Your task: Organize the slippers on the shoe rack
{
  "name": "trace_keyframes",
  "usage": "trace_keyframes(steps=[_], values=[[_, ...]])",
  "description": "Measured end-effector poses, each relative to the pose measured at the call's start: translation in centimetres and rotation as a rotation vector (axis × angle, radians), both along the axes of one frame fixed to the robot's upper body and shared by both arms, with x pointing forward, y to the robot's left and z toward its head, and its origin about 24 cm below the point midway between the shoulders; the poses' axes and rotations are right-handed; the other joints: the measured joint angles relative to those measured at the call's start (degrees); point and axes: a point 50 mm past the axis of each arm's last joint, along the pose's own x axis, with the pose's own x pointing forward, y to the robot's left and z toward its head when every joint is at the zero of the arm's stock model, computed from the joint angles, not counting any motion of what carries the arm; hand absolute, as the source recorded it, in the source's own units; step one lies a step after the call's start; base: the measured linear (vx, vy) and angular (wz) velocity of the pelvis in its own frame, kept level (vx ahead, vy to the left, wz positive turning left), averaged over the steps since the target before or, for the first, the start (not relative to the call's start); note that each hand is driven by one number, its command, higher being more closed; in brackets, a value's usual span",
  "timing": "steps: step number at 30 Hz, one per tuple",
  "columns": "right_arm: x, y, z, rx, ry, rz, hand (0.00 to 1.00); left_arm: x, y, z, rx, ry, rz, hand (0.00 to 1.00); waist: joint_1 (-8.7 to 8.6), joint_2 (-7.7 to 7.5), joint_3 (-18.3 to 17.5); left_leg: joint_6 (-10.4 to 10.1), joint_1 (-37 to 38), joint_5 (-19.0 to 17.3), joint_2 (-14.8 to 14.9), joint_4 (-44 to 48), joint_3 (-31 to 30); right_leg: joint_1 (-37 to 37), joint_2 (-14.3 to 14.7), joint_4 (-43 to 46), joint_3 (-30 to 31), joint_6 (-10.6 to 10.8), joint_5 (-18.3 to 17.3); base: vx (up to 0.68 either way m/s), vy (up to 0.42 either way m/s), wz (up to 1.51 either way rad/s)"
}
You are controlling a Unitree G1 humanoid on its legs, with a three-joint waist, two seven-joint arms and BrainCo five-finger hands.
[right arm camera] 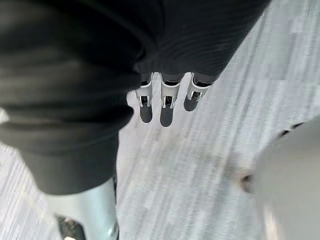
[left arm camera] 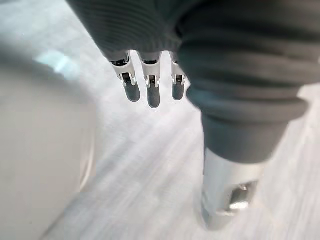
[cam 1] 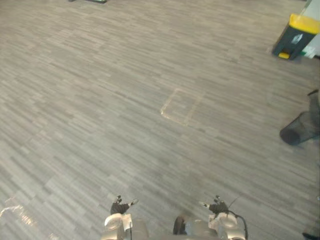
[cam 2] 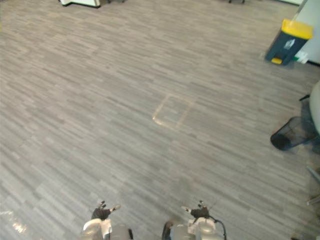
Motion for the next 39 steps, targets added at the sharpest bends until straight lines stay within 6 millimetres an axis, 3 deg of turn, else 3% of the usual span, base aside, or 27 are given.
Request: trace_keyframes(steps=[1, 2, 3, 4, 7, 9, 10, 11, 13, 14, 16, 18, 19, 20, 22, 23, 24, 25, 27, 28, 29, 30, 32, 34, 37, 38, 39], values=[[0.0, -0.1, 0.0, -0.001, 0.001, -0.006, 0.00, 0.3, -0.2, 0.1, -0.009, -0.010, 0.004, 0.00, 0.51, -0.14, 0.04, 0.10, -2.12, 0.30, -1.13, -9.07, 1.26, 2.23, -0.98, -1.40, 0.61, 0.15, -0.03, 0.63, 0.166, -0.59], [-0.2, -0.3, -0.1, -0.005, 0.008, -0.011, 0.00, 0.3, -0.4, 0.0, -0.016, -0.009, 0.004, 0.00, 1.10, 0.26, -0.21, 0.01, -2.91, 5.55, -3.97, -23.55, 0.77, 5.13, -2.28, -2.78, 0.88, 2.42, -0.55, 0.76, 0.264, -0.59], [-0.3, -0.5, -0.1, -0.009, 0.013, -0.012, 0.00, 0.2, -0.4, 0.0, -0.018, -0.008, 0.003, 0.00, 1.26, 0.46, -0.32, 1.40, -2.88, 10.57, -4.82, -25.98, 0.27, 5.98, -2.31, -3.10, 1.28, 3.24, -0.93, 0.50, 0.207, -0.29], [-0.6, 0.0, -0.5, 0.004, 0.038, 0.000, 0.00, 0.3, 0.0, 0.0, -0.003, -0.005, -0.007, 0.00, 1.12, -1.85, -1.13, 3.70, -1.04, 10.70, -8.14, -27.69, 0.93, 7.75, -5.15, -4.51, 2.21, 5.07, -0.23, 0.65, 0.258, 0.13], [-0.6, 0.3, -0.7, 0.016, 0.058, 0.001, 0.00, 0.0, 0.3, -0.3, 0.000, 0.014, -0.005, 0.00, 1.12, -2.30, -1.91, 7.11, -0.34, 8.76, -9.27, -26.15, 0.80, 6.30, -6.28, -1.20, 5.43, 7.52, 8.29, 0.67, 0.283, 0.19], [-0.7, 0.3, -0.7, 0.016, 0.057, -0.002, 0.00, -1.2, 0.9, -0.9, 0.013, 0.068, -0.006, 0.00, 1.08, -2.58, -2.06, 8.43, 4.83, 7.63, -10.55, -28.05, 0.72, 3.66, -7.39, 9.63, 7.51, 8.97, 13.01, 0.56, 0.207, -0.01], [-0.9, 0.1, -0.7, 0.010, 0.056, -0.004, 0.00, -1.8, 0.9, -1.1, 0.016, 0.095, -0.021, 0.00, 0.70, -2.31, -1.91, 8.42, 9.31, 5.65, -11.19, -30.09, 0.39, -0.25, -8.17, 22.45, 8.75, 11.69, 14.17, 0.49, 0.149, -0.04], [-0.9, 0.0, -0.7, 0.009, 0.055, -0.003, 0.00, -1.9, 0.9, -1.2, 0.014, 0.103, -0.024, 0.00, 0.60, -2.12, -1.88, 8.02, 11.48, 4.09, -11.52, -31.26, -0.16, -2.97, -8.45, 29.39, 8.69, 12.46, 12.60, 0.45, 0.067, -0.06], [-1.0, 0.0, -0.7, 0.009, 0.049, -0.004, 0.00, -1.9, 0.7, -1.4, 0.010, 0.116, -0.031, 0.00, 0.11, -2.32, -1.81, 5.56, 18.23, 0.10, -12.50, -35.03, -0.83, -13.20, -9.23, 46.16, 7.03, 8.59, 5.42, 0.49, -0.037, -0.12], [-0.9, -0.1, -0.5, 0.006, 0.038, -0.005, 0.00, -1.9, 0.5, -1.4, 0.008, 0.119, -0.036, 0.00, -0.15, -2.11, -1.69, 5.29, 19.95, -0.57, -12.42, -35.74, -0.85, -15.63, -9.14, 47.26, 6.06, 7.54, 3.64, 0.46, -0.100, -0.12], [-0.3, -0.6, -0.2, -0.011, 0.007, -0.003, 0.00, -1.9, 0.0, -1.5, -0.004, 0.124, -0.043, 0.00, -1.48, -1.05, -1.01, 4.58, 25.75, -1.57, -11.20, -38.34, -0.76, -21.20, -7.86, 44.60, 1.87, 4.95, -1.41, 0.36, -0.113, 0.03], [0.0, -0.9, 0.1, -0.022, -0.016, -0.005, 0.00, -1.6, -0.4, -1.5, -0.014, 0.118, -0.049, 0.00, -2.50, -0.84, -1.25, 4.08, 29.84, -1.96, -9.38, -41.57, -0.88, -26.34, -6.10, 34.01, -0.42, 5.12, -2.01, 0.36, -0.160, 0.26], [0.0, -1.0, 0.2, -0.025, -0.018, -0.006, 0.00, -1.0, -0.6, -1.4, -0.013, 0.107, -0.064, 0.00, -2.90, -1.21, -1.33, 1.84, 31.49, -2.43, -8.81, -43.62, -1.16, -27.83, -5.74, 24.45, -0.68, 6.68, 0.83, 0.56, -0.280, 0.41], [-0.8, -1.0, -0.4, -0.015, 0.026, -0.007, 0.00, -0.9, -0.8, -1.4, -0.007, 0.119, -0.099, 0.00, -3.13, -3.26, -1.82, -0.16, 35.72, -2.52, -9.93, -47.47, -3.12, -28.06, -5.82, 13.92, -0.40, 3.87, 12.17, 0.60, -0.280, 0.29], [-0.6, -1.6, -0.4, -0.028, 0.032, -0.015, 0.00, -1.4, -1.5, -1.8, -0.023, 0.148, -0.122, 0.00, -2.74, -1.75, -2.27, 0.00, 36.45, -0.19, -9.01, -48.83, -4.52, -28.82, -4.94, 16.74, -0.63, 3.14, 10.11, 0.54, -0.234, -0.12], [-0.6, -2.3, -0.3, -0.030, 0.035, -0.050, 0.00, -1.0, -2.0, -1.7, -0.028, 0.139, -0.137, 0.00, -3.70, -1.29, -2.08, -1.73, 37.41, 2.98, -8.90, -48.66, -6.10, -29.00, -5.15, 20.24, -0.74, 2.09, 6.05, 0.49, -0.241, -0.15], [-0.6, -2.3, -0.4, -0.030, 0.036, -0.053, 0.00, -1.0, -2.0, -1.7, -0.026, 0.140, -0.141, 0.00, -3.76, -1.13, -2.17, -2.02, 37.51, 3.23, -8.75, -48.46, -6.13, -28.87, -5.06, 20.47, -0.83, 1.87, 5.63, 0.48, -0.244, 0.04], [-0.7, -2.5, -0.4, -0.029, 0.037, -0.068, 0.00, -1.1, -2.1, -1.8, -0.028, 0.143, -0.145, 0.00, -4.06, -0.14, -2.04, -2.67, 37.67, 3.60, -7.42, -45.94, -6.66, -26.98, -4.21, 20.38, -1.69, 1.49, 4.05, 0.46, -0.213, 0.12], [-1.2, -2.1, -0.5, -0.023, 0.050, -0.059, 0.00, -0.5, -1.9, -1.4, -0.019, 0.115, -0.147, 0.00, -4.60, 0.76, -2.28, -5.67, 31.89, 5.39, -3.87, -28.32, -8.95, -20.78, -1.62, 15.70, -2.70, 1.18, 2.72, 0.45, -0.214, 0.14], [-1.2, -2.1, -0.5, -0.028, 0.046, -0.048, 0.00, -0.2, -1.9, -1.2, -0.021, 0.094, -0.137, 0.00, -4.52, 1.04, -2.23, -7.79, 27.84, 8.57, -2.50, -19.03, -9.95, -18.50, -0.54, 13.72, -2.50, 0.99, 2.52, 0.32, -0.128, -0.17], [-1.1, -2.1, -0.3, -0.035, 0.038, -0.034, 0.00, -0.3, -2.0, -1.1, -0.028, 0.083, -0.116, 0.00, -4.09, 1.61, -2.26, -8.02, 23.08, 12.48, -0.76, -7.98, -10.46, -15.92, 0.76, 11.55, -1.13, 0.49, 2.24, 0.40, -0.071, -0.55], [-1.1, -2.1, -0.3, -0.038, 0.035, -0.028, 0.00, -0.8, -2.0, -1.2, -0.035, 0.088, -0.099, 0.00, -3.35, 2.24, -2.21, -6.24, 18.33, 10.70, 1.09, 2.94, -9.40, -13.14, 2.36, 9.86, 0.45, -0.77, 1.36, 0.48, -0.003, -0.93], [-0.9, -1.6, -0.3, -0.035, 0.039, -0.002, 0.00, -1.5, -1.7, -1.3, -0.030, 0.096, -0.087, 0.00, -1.98, 2.19, -2.23, -3.69, 12.67, 5.56, 1.85, 9.65, -6.69, -7.81, 3.29, 7.06, 4.03, -1.00, 0.61, 0.39, 0.064, -0.97], [-1.3, -1.2, -0.6, -0.023, 0.054, 0.002, 0.00, -1.5, -1.2, -1.0, -0.012, 0.071, -0.078, 0.00, -1.04, 1.64, -2.43, -1.09, 7.48, 1.42, 1.62, 3.97, -3.11, -2.78, 2.70, 3.80, 8.45, 0.05, 0.15, 0.42, 0.134, -0.96], [-1.4, -0.7, -0.6, -0.008, 0.056, -0.006, 0.00, -1.6, -0.9, -0.9, -0.005, 0.068, -0.066, 0.00, -0.78, 1.20, -2.49, -1.04, 3.93, 0.51, -1.86, -15.71, -2.98, 1.36, -0.58, 1.34, 13.52, 2.80, -0.84, 0.46, 0.260, -0.98], [-1.6, -0.6, -0.7, -0.004, 0.063, -0.012, 0.00, -1.6, -0.9, -0.9, -0.004, 0.066, -0.068, 0.00, -0.37, 0.57, -2.41, -2.05, 3.87, 7.44, -5.37, -27.49, -6.42, 3.13, -3.32, 0.40, 15.55, 5.13, -2.19, 0.51, 0.366, -0.90], [-1.8, -0.6, -0.8, -0.003, 0.071, -0.013, 0.00, -1.5, -0.9, -0.9, -0.005, 0.063, -0.069, 0.00, -0.03, 0.12, -2.63, -1.13, 4.64, 9.86, -6.88, -28.87, -6.80, 3.68, -4.44, 0.02, 16.40, 5.88, -2.50, 0.61, 0.432, -0.66]])
